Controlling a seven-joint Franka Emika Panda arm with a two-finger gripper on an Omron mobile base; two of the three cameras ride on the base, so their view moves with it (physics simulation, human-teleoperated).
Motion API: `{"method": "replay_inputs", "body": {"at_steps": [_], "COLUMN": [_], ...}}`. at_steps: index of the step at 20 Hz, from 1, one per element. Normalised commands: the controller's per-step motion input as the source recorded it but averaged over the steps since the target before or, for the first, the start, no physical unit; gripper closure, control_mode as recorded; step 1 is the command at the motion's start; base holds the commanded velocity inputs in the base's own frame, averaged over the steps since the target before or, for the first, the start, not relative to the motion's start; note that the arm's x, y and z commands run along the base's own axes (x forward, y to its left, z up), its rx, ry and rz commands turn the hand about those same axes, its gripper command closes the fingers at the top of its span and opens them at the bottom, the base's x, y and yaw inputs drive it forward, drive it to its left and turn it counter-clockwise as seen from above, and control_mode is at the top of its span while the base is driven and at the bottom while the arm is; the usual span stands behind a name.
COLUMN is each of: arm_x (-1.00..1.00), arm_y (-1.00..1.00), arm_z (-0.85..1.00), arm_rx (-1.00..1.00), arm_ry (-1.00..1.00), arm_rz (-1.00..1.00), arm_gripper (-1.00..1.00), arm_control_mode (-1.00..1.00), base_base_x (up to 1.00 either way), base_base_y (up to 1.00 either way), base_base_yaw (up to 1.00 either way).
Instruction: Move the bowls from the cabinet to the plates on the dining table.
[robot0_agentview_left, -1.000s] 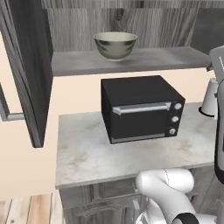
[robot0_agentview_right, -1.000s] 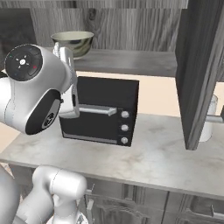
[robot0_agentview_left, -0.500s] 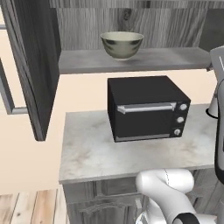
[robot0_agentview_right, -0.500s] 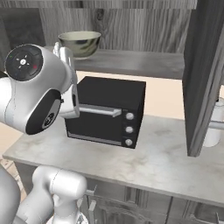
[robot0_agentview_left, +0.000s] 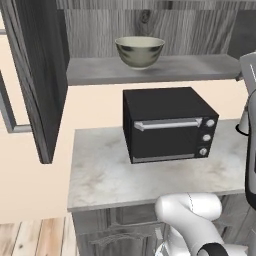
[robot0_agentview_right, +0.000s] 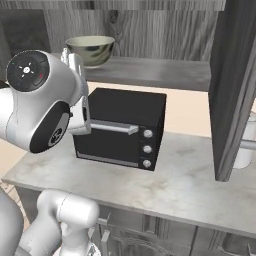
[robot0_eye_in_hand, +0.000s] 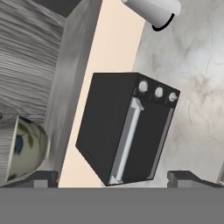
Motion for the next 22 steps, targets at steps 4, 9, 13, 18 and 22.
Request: {"method": "replay_inputs", "body": {"at_steps": [4, 9, 13, 18, 22], "arm_x": [0.00, 0.00, 0.00, 0.00, 0.00], "arm_y": [0.00, 0.00, 0.00, 0.00, 0.00], "arm_z": [0.00, 0.00, 0.00, 0.00, 0.00], "arm_rx": [0.00, 0.00, 0.00, 0.00, 0.00], "arm_ry": [0.00, 0.00, 0.00, 0.00, 0.00], "arm_rz": [0.00, 0.00, 0.00, 0.00, 0.00], "arm_gripper": [-1.00, -1.00, -1.00, -1.00, -1.00], "arm_control_mode": [1.00, 1.00, 1.00, 1.00, 1.00], "base_base_x": [0.44, 0.07, 0.05, 0.07, 0.05], "base_base_y": [0.09, 0.04, -0.01, -0.01, 0.00], "base_base_yaw": [0.08, 0.18, 0.21, 0.21, 0.23]}}
